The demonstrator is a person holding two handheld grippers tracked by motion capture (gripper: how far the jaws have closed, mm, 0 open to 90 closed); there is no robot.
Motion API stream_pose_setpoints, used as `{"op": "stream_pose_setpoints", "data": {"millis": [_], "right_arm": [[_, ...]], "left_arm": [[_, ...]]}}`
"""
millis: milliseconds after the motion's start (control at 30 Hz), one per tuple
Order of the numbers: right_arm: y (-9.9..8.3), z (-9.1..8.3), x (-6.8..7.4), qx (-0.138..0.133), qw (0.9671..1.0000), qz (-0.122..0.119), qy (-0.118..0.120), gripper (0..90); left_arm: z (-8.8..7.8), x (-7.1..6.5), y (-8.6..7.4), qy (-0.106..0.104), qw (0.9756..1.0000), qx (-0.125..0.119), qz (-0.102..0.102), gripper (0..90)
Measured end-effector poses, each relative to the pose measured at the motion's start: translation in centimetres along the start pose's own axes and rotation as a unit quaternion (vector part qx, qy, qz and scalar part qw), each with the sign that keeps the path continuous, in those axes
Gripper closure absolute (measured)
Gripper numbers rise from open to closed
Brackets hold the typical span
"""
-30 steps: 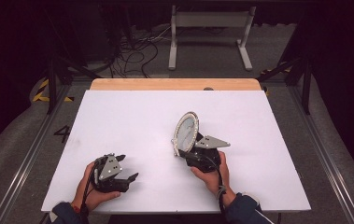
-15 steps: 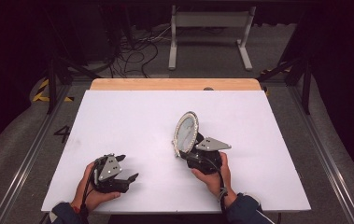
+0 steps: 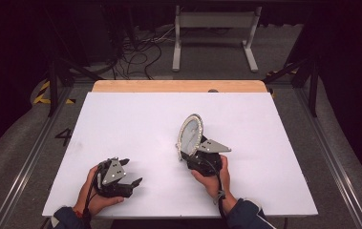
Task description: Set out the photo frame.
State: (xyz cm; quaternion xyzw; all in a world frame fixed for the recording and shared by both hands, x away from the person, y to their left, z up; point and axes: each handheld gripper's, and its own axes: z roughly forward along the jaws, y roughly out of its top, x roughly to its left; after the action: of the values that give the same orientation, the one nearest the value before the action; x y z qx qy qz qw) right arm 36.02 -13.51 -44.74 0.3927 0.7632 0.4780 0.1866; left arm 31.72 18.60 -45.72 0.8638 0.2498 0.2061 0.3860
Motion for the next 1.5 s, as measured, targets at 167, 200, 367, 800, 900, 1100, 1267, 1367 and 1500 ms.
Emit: {"op": "stream_pose_setpoints", "data": {"millis": [167, 200, 367, 800, 900, 1100, 1267, 1367, 1500], "right_arm": [[0.0, -0.2, -0.1, 0.005, 1.0, 0.003, 0.006, 64.5], [0.0, -0.2, -0.1, 0.005, 1.0, 0.003, 0.006, 64.5], [0.0, -0.4, -0.3, 0.009, 0.9998, 0.004, 0.018, 66.1], [-0.2, -1.3, -0.8, 0.024, 0.9989, 0.0, 0.04, 70.9], [-0.2, -1.3, -0.8, 0.024, 0.9989, -0.002, 0.039, 70.2], [-0.3, -0.8, -0.5, 0.021, 0.9993, -0.005, 0.031, 61.3], [-0.6, -0.1, -0.4, 0.015, 0.9997, 0.005, 0.018, 59.4], [-0.6, 0.1, -0.3, 0.013, 0.9998, 0.004, 0.015, 61.2], [-0.7, 0.3, -0.2, 0.013, 0.9998, 0.005, 0.017, 67.0]], "left_arm": [[0.0, 0.0, 0.0, 0.0, 1.0, 0.002, 0.003, 22.0], [0.0, 0.0, 0.0, 0.0, 1.0, 0.002, 0.003, 22.0], [0.0, 0.0, 0.0, 0.0, 1.0, 0.002, 0.004, 21.9], [-0.1, -0.2, 0.1, -0.004, 1.0, -0.003, 0.004, 21.6], [-0.1, -0.2, 0.1, -0.003, 1.0, -0.003, 0.004, 21.5], [0.0, -0.3, 0.1, -0.004, 1.0, -0.003, 0.008, 21.5], [0.0, -0.4, 0.2, -0.005, 0.9999, -0.009, 0.011, 21.5], [0.0, -0.4, 0.2, -0.006, 0.9999, -0.007, 0.012, 21.5], [0.0, -0.4, 0.2, -0.005, 0.9999, -0.007, 0.012, 21.5]]}}
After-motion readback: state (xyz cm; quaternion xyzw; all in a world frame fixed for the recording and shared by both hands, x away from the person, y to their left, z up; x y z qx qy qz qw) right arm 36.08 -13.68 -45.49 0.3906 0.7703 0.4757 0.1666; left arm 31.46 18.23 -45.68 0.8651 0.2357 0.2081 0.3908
